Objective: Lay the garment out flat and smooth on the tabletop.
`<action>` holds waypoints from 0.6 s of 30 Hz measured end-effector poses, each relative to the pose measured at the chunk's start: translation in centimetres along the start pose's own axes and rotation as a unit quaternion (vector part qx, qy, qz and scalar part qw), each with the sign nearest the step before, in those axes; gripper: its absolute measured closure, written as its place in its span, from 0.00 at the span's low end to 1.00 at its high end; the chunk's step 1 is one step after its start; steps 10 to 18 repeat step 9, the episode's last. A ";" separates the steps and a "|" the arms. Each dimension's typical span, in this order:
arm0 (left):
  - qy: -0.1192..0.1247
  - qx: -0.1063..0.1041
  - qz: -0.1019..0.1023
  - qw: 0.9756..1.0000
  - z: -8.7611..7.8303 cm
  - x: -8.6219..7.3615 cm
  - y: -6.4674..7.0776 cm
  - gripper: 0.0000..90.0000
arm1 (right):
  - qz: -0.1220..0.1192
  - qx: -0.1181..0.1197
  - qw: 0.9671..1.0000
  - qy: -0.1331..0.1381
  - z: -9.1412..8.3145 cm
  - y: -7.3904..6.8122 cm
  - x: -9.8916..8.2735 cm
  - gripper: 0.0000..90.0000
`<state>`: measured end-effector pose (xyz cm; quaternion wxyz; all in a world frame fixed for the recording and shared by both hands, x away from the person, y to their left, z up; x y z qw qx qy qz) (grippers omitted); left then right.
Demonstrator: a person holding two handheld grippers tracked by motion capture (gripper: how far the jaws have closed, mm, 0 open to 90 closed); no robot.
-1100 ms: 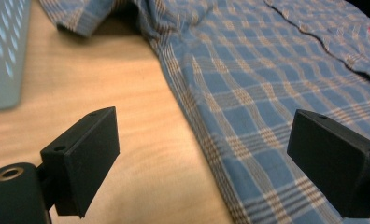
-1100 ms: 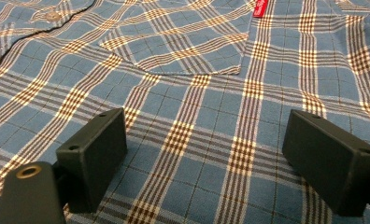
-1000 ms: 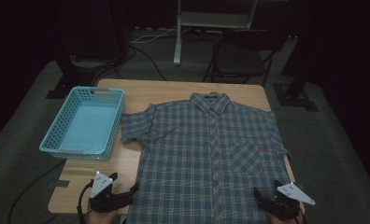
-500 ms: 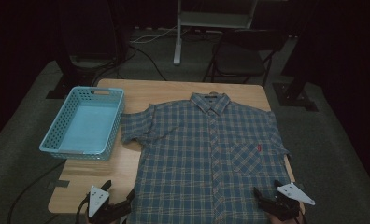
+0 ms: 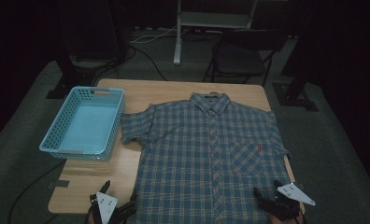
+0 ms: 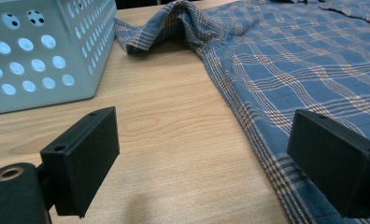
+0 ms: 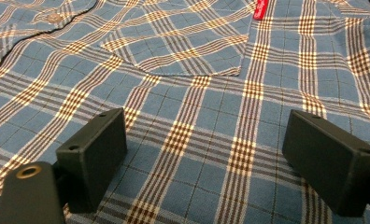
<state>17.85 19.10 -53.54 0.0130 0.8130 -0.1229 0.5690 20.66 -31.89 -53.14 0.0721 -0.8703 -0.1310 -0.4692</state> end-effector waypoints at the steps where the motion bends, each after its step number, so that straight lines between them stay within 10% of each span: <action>1: 0.000 0.002 0.001 1.000 0.0 0.0 0.0 0.11 | 0.000 0.000 1.000 0.000 0.0 0.0 0.0 0.15; 18: -0.002 0.014 0.012 1.000 0.3 0.0 0.1 0.11 | 0.001 -0.001 1.000 0.001 0.0 0.0 0.0 0.15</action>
Point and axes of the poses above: each handheld gripper's, and its own axes: z roughly forward along the jaws, x roughly out of its top, y roughly to its right, the point moved 2 cm from there along z, roughly forward along the jaws, and after that the axes turned 2 degrees about -y, right-handed, at the moved point
